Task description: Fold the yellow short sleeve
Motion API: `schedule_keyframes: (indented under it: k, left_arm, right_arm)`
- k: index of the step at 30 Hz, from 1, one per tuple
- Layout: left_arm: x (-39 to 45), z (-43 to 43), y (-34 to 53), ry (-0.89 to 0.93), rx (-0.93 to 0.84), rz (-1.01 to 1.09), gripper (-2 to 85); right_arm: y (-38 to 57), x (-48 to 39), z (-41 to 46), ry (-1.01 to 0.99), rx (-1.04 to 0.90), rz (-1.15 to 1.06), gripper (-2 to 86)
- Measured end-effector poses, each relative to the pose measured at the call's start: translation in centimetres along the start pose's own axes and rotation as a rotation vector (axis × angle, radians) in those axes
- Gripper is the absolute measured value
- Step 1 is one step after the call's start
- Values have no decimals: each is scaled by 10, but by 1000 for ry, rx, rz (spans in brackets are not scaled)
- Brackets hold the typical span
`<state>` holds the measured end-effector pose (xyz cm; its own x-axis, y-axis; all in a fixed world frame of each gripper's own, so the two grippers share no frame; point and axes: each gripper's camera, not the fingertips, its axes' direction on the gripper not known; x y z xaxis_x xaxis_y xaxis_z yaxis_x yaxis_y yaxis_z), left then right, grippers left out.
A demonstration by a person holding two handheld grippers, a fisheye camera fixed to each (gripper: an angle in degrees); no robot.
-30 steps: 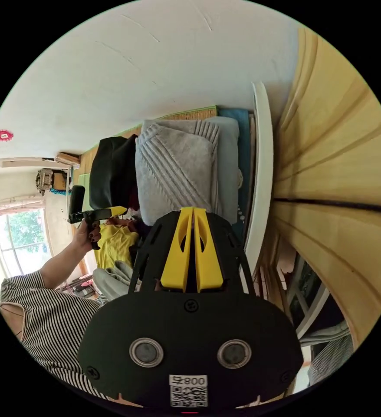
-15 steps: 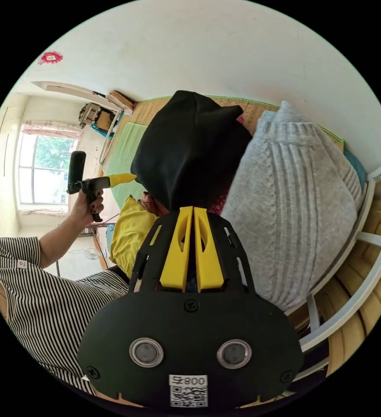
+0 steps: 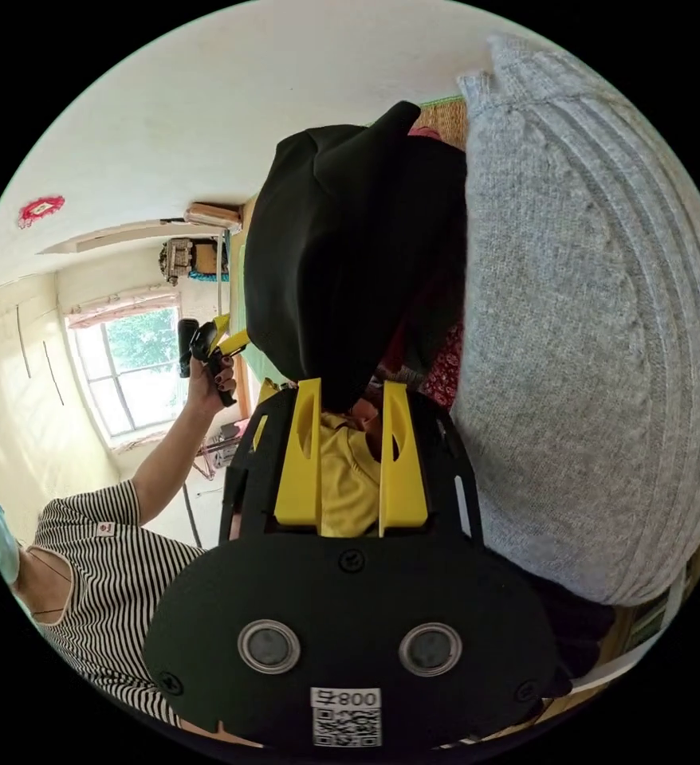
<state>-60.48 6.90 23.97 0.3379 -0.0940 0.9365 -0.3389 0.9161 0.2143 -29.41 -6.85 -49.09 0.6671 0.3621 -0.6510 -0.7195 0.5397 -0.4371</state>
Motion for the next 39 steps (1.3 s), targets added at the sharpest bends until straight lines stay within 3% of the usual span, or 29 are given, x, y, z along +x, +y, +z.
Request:
schedule_keyframes:
  k: [10,21,31,39]
  left_arm:
    - [-1,1,-21,20,-85,1,111]
    - [30,-31,-34,366,13,62,87]
    - [130,-30,-62,466,35,271,85]
    - [250,7,-76,650,24,518,83]
  right_arm:
    - [-19,36,30,-102,-17,131,100]
    - [11,28,-9,-326,48,-14,29]
    - [60,-8,-107,-422,233,-178,19]
    - [135,-65,-230,-269,430,-361,19]
